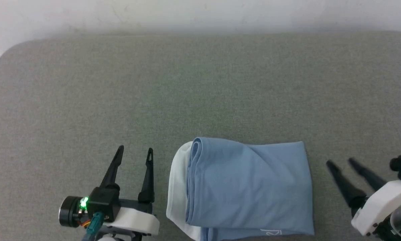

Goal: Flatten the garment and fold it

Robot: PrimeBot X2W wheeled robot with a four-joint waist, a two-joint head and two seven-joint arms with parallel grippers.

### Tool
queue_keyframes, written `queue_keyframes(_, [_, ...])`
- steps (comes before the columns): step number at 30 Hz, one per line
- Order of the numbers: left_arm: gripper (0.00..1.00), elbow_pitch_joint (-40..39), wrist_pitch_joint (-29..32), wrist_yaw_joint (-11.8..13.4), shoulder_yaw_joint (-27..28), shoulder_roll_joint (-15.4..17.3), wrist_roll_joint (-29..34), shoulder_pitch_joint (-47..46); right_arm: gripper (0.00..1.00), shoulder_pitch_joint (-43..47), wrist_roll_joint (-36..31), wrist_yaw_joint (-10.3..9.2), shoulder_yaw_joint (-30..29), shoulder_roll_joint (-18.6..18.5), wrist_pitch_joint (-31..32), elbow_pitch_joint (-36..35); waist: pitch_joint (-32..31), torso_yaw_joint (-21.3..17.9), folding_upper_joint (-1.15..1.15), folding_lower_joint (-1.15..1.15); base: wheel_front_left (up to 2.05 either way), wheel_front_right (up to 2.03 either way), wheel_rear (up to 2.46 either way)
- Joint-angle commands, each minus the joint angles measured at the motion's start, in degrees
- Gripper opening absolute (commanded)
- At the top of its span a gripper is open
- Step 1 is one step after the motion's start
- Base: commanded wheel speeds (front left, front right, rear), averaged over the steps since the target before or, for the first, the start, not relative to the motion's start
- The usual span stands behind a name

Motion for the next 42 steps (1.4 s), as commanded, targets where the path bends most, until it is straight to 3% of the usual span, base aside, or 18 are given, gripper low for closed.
queue_keyframes(1, [1.00,0.03,-0.27,0.07,-0.36,-0.26,0.47,-1.34,1.00,0.25,6.24,-0.05,1.33,-1.82,5.83,-0.20,1.87,1.02,0.00,0.00,0.00,0.00,0.00])
queue_keyframes(3, [1.00,0.28,-0.27,0.05,-0.79,-0.26,0.63,-1.80,1.00,0.12,10.93,-0.05,2.03,-3.92,11.56,0.26,2.94,1.59,0.00,0.00,0.00,0.00,0.00])
queue_keyframes(11, [1.00,0.97,-0.27,0.28,-2.10,-0.27,0.89,-3.69,1.00,-2.38,19.29,-0.05,2.11,-4.04,21.09,4.74,5.48,4.30,0.00,0.00,0.00,0.00,0.00])
queue_keyframes(15, [1.00,0.08,-0.27,1.19,-1.80,-0.27,-3.84,-3.97,1.00,-4.63,19.59,-0.05,3.90,-4.23,22.01,9.33,6.08,5.60,0.00,0.00,0.00,0.00,0.00])
queue_keyframes(25, [1.00,0.02,-0.27,1.40,-1.49,-0.28,-3.01,-4.08,0.98,-8.11,20.75,-0.05,13.91,-3.84,19.68,17.05,5.76,8.24,0.00,0.00,0.00,0.00,0.00])
queue_keyframes(26, [1.00,0.04,-0.27,1.41,-1.52,-0.28,-2.99,-4.04,0.19,-8.33,20.51,-0.05,15.03,-4.03,19.32,17.53,5.62,8.34,0.00,0.00,0.00,0.00,0.00])
queue_keyframes(27, [1.00,0.01,-0.27,1.47,-1.57,-0.28,-2.97,-4.00,0.00,-8.65,20.11,-0.05,16.11,-4.34,18.79,17.93,5.46,8.36,0.00,0.00,0.00,0.00,0.00])
queue_keyframes(35, [1.00,0.28,-0.27,1.83,-3.71,-0.28,-4.04,-4.04,0.00,-13.29,14.58,-0.05,20.48,-9.21,10.66,18.81,2.81,6.32,0.00,0.00,0.00,0.00,0.00])
queue_keyframes(42, [1.00,0.36,-0.27,1.90,-5.01,-0.28,-3.50,-4.90,0.00,-22.01,2.01,-0.05,26.19,-18.10,8.50,15.93,3.08,-1.30,0.00,0.00,0.00,0.00,0.00])
